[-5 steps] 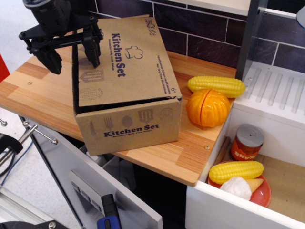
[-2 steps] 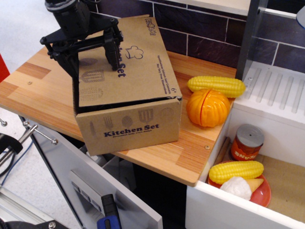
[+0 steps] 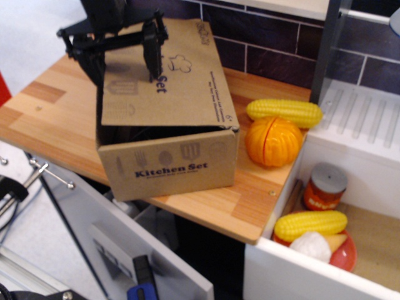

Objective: Open brown1fbox flap

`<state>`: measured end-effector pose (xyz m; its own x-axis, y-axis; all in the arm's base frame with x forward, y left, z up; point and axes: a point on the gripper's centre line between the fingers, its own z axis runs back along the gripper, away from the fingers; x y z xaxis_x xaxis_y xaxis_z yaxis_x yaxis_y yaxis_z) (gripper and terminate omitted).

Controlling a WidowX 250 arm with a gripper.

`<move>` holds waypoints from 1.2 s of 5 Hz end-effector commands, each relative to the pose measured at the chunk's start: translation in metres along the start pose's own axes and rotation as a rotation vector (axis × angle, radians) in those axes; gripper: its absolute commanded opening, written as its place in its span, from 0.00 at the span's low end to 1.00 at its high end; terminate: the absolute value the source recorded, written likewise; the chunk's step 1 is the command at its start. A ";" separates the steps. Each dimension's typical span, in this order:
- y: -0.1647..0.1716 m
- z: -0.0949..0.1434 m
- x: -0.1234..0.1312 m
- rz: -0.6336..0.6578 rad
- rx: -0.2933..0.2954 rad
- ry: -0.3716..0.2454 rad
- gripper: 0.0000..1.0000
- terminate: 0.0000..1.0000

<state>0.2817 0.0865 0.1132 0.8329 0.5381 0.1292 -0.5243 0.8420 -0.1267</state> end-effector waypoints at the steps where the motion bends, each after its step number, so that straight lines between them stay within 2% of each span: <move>1: -0.029 0.037 0.012 -0.010 0.058 -0.051 1.00 0.00; 3: -0.065 0.064 0.009 0.024 0.167 -0.134 1.00 0.00; 4: -0.074 0.069 0.008 0.023 0.207 -0.172 1.00 0.00; 6: -0.098 0.088 0.012 -0.027 0.318 -0.230 1.00 0.00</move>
<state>0.3261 0.0139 0.2025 0.8285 0.4694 0.3053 -0.5427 0.8076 0.2309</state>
